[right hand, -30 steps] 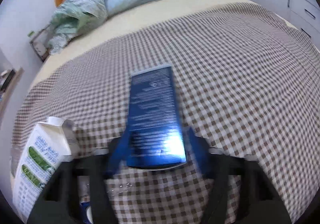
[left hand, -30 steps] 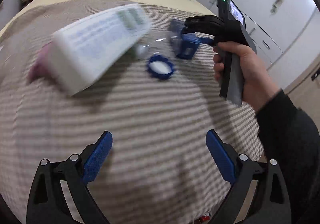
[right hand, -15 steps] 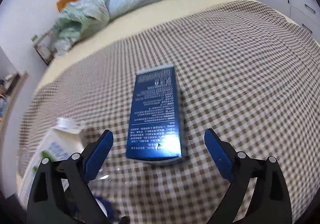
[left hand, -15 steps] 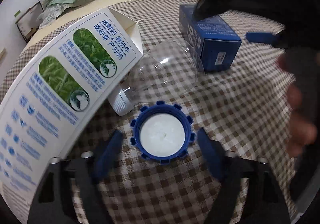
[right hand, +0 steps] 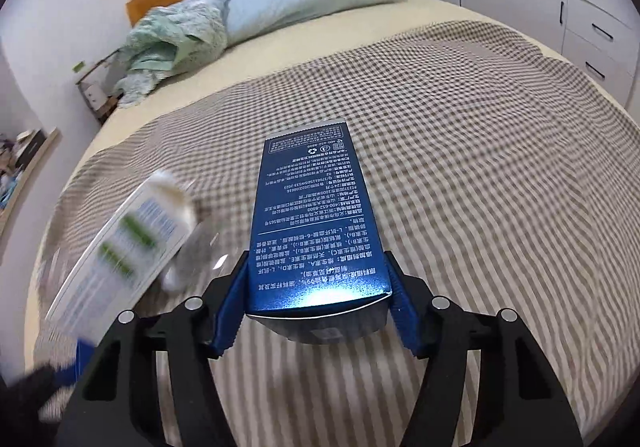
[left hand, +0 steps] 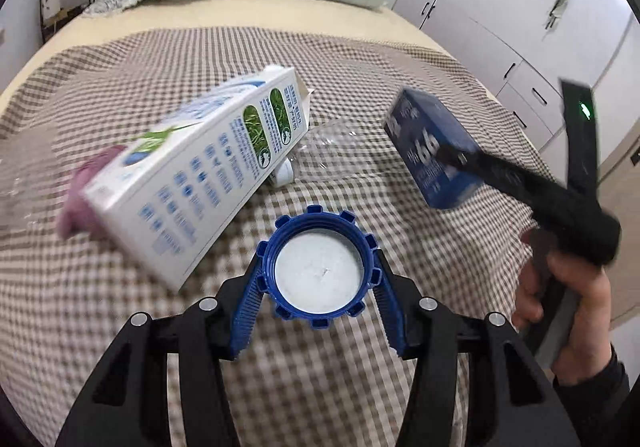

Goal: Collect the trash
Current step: 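Carry the blue box and blue cap over the wastebasket with both tools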

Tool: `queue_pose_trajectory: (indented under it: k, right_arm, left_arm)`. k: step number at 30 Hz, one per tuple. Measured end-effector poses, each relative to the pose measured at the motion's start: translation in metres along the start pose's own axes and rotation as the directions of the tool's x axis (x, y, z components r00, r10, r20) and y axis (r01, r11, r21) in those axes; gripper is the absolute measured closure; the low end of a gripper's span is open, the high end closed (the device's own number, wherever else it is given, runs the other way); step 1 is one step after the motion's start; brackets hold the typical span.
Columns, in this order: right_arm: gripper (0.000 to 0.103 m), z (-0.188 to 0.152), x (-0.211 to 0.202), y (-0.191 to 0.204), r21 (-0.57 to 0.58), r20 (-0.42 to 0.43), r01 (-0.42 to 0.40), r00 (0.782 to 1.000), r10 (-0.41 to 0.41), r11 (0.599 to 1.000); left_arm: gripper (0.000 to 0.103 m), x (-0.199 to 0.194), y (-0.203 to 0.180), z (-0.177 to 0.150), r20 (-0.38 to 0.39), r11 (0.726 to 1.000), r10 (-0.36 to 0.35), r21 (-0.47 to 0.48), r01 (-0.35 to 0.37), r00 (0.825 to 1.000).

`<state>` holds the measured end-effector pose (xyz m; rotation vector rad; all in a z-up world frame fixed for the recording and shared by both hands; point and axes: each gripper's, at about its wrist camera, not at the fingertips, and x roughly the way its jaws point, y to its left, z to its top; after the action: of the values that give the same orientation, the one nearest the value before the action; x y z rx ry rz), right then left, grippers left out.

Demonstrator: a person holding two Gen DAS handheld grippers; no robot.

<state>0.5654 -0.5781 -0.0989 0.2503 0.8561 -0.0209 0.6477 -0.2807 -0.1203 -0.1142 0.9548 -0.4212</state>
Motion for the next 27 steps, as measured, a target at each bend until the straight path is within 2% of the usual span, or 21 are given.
queue_pose_trajectory:
  k: [4,9,13,17,19,22,24,25,27]
  right_arm:
    - [0.042,-0.045,-0.044,0.003,-0.01,0.007,-0.026,1.0,0.026,1.0]
    - [0.042,-0.103,-0.095,-0.002,-0.042,0.03,0.031,0.999,-0.029,0.999]
    - [0.042,-0.142,-0.126,-0.027,0.025,0.027,0.052,0.998,-0.052,0.998]
    - [0.042,-0.192,-0.174,-0.056,0.092,0.035,0.109,0.993,-0.112,0.99]
    - [0.042,-0.218,-0.191,-0.071,0.116,0.026,0.136,0.99,-0.139,0.984]
    - [0.042,-0.27,-0.211,-0.097,0.163,-0.025,0.187,0.982,-0.185,0.969]
    - [0.042,-0.308,-0.212,-0.116,0.194,-0.094,0.229,0.972,-0.214,0.954]
    - [0.042,-0.332,-0.207,-0.127,0.209,-0.148,0.253,0.963,-0.225,0.945]
    - [0.042,-0.365,-0.192,-0.139,0.223,-0.245,0.282,0.943,-0.226,0.933]
  left_arm:
    - [0.053,-0.033,-0.015,-0.015,0.03,0.999,-0.008,0.033,0.007,1.0]
    - [0.053,-0.071,-0.029,-0.037,0.069,0.998,-0.016,0.064,0.012,0.997]
    - [0.053,-0.086,-0.046,-0.059,0.056,0.996,-0.023,0.082,0.019,0.998]
    - [0.053,-0.104,-0.069,-0.094,0.035,0.992,-0.075,0.109,0.071,0.997]
    - [0.053,-0.108,-0.085,-0.114,0.006,0.986,-0.108,0.13,0.107,0.994]
    - [0.053,-0.092,-0.115,-0.148,-0.085,0.966,-0.165,0.187,0.179,0.983]
    - [0.053,-0.075,-0.134,-0.174,-0.164,0.955,-0.168,0.218,0.202,0.972]
    - [0.053,-0.063,-0.146,-0.191,-0.223,0.947,-0.175,0.229,0.226,0.959]
    - [0.053,-0.048,-0.159,-0.213,-0.293,0.943,-0.181,0.22,0.25,0.939]
